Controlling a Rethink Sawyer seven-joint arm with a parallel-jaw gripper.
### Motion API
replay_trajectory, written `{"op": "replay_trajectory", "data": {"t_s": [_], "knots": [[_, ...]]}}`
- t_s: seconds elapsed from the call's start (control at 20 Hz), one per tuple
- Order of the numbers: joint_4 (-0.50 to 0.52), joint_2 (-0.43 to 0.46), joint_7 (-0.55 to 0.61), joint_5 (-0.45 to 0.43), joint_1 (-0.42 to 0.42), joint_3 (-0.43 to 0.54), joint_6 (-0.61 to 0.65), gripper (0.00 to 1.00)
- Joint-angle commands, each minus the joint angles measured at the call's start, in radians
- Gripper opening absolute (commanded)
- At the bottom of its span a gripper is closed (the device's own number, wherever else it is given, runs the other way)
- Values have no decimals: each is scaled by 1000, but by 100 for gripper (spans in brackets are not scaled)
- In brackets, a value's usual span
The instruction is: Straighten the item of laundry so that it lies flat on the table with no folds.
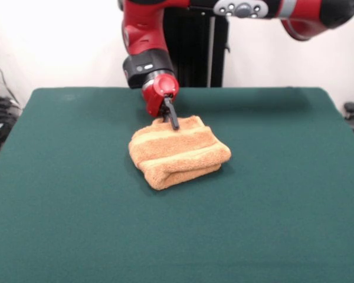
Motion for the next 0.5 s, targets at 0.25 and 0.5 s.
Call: {"op": "replay_trajectory", "data": {"t_s": [0.25,0.5], "knots": [[-223,66,-23,51,20,135,-145,100],[-219,68,-35,74,22,144,-138,100]]}}
